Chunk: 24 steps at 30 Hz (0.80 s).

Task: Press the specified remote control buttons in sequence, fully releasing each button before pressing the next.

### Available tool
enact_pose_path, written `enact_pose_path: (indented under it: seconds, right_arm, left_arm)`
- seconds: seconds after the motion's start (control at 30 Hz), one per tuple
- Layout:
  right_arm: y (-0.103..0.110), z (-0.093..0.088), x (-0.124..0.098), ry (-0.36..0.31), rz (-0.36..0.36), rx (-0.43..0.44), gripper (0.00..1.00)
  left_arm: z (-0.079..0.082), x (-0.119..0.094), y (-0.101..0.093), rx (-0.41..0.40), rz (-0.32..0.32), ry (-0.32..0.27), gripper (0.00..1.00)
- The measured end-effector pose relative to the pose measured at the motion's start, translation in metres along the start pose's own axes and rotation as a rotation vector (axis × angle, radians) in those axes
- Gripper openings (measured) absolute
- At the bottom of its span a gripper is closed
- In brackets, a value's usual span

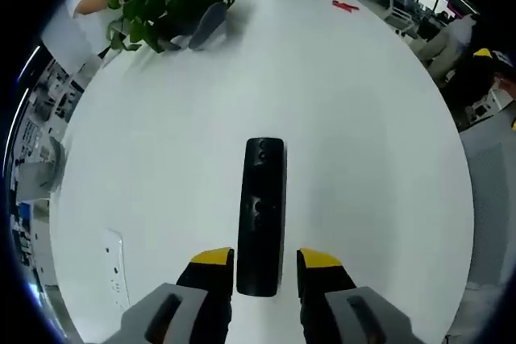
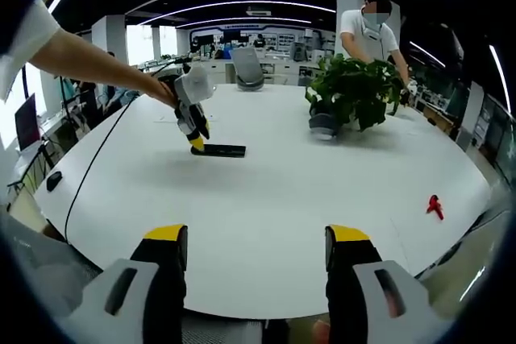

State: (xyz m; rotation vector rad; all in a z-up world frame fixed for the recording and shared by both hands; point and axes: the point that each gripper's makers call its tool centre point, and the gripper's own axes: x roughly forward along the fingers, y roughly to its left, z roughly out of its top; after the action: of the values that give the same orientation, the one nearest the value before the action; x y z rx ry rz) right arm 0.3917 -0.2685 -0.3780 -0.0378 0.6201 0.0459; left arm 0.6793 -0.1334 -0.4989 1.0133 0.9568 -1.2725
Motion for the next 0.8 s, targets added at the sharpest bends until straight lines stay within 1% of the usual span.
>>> enact_pose_path:
  seconds: [0.23, 0.33, 0.5, 0.53, 0.57, 0.6, 0.63, 0.7, 0.8]
  right_arm:
    - [-0.002, 0.000, 0.000, -0.002, -0.009, 0.003, 0.72]
    - [-0.002, -0.001, 0.000, 0.001, -0.011, 0.003, 0.72]
    - [-0.003, -0.001, 0.000, 0.003, -0.012, 0.003, 0.71]
    - [-0.003, -0.001, 0.000, 0.003, -0.012, 0.003, 0.71]
    - [-0.003, -0.001, 0.000, 0.004, -0.013, 0.003, 0.71]
    - [-0.003, -0.001, 0.000, 0.005, -0.014, 0.003, 0.71]
    - [-0.003, -0.001, 0.000, 0.005, -0.015, 0.004, 0.71]
    - [-0.004, -0.001, 0.000, 0.003, -0.017, 0.005, 0.70]
    - [-0.003, -0.001, 0.000, 0.003, -0.014, 0.003, 0.70]
  left_arm:
    - [-0.009, 0.008, 0.003, 0.000, -0.003, 0.029, 0.30]
    - [-0.009, 0.010, 0.003, -0.023, -0.009, 0.029, 0.29]
    - [-0.014, 0.019, 0.004, 0.004, 0.007, 0.055, 0.26]
    - [-0.014, 0.019, 0.003, 0.010, -0.004, 0.055, 0.24]
    - [-0.012, 0.025, 0.002, -0.006, -0.009, 0.047, 0.24]
    - [-0.013, 0.028, 0.001, -0.031, -0.012, 0.054, 0.24]
    - [-0.013, 0.026, 0.002, -0.038, -0.019, 0.045, 0.24]
    - [-0.015, 0.026, 0.000, -0.042, -0.026, 0.031, 0.24]
    - [-0.014, 0.029, -0.003, -0.039, -0.027, 0.026, 0.24]
